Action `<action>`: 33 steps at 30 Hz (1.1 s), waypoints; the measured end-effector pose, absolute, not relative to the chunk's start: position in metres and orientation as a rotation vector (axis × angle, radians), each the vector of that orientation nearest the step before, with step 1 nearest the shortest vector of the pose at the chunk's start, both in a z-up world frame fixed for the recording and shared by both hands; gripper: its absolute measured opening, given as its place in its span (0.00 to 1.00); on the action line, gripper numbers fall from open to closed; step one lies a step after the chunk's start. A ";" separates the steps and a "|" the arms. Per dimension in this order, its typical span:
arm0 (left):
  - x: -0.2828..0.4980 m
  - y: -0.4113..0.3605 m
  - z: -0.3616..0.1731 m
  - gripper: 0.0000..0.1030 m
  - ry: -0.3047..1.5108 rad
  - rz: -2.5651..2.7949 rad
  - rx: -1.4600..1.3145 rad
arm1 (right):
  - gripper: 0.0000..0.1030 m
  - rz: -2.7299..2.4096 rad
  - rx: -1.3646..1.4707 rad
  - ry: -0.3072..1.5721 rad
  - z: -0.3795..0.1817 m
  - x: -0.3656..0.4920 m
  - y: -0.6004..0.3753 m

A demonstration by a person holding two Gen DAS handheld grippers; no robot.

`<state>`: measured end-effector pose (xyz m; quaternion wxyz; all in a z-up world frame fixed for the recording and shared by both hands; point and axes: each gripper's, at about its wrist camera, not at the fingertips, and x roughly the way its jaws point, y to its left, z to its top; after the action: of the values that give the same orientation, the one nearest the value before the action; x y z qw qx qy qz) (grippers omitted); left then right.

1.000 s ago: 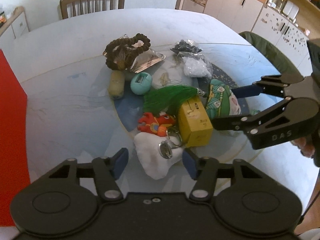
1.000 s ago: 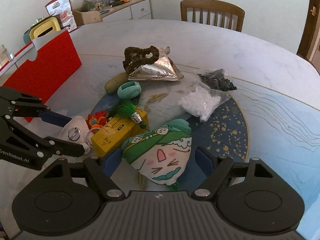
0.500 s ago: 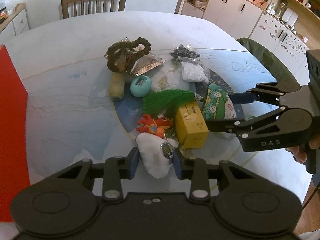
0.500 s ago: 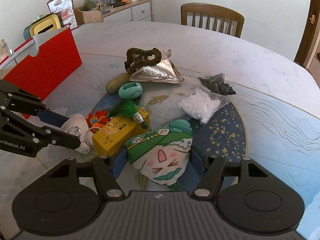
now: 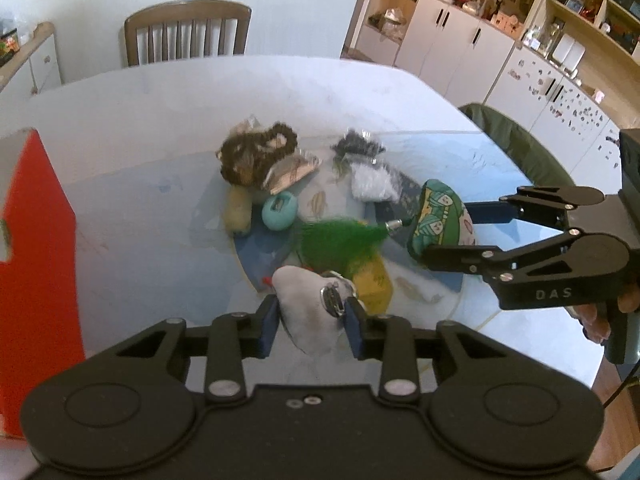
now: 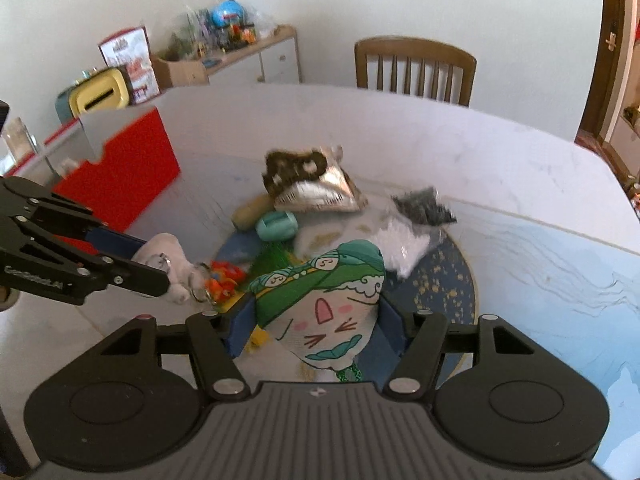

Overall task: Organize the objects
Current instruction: 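Grasp the green cat-face plush with right gripper while left grasps white keyring plush, then carry both plushes with both grippers over into the cardboard box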

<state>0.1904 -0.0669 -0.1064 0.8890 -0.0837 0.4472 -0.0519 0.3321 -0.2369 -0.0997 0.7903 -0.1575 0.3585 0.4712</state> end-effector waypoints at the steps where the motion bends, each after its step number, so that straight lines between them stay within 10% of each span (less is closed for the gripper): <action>1: 0.190 -0.066 -0.103 0.32 0.924 -0.106 -0.179 | 0.62 1.019 -0.333 0.766 -0.094 0.330 -0.236; 33: 0.135 0.061 0.006 0.32 0.777 0.016 -0.234 | 0.62 1.152 -0.290 0.626 0.035 0.244 -0.131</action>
<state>0.1348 0.0612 0.0058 0.9187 -0.1138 0.3781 0.0077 0.2444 -0.1306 0.0355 0.7829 -0.1345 0.2901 0.5336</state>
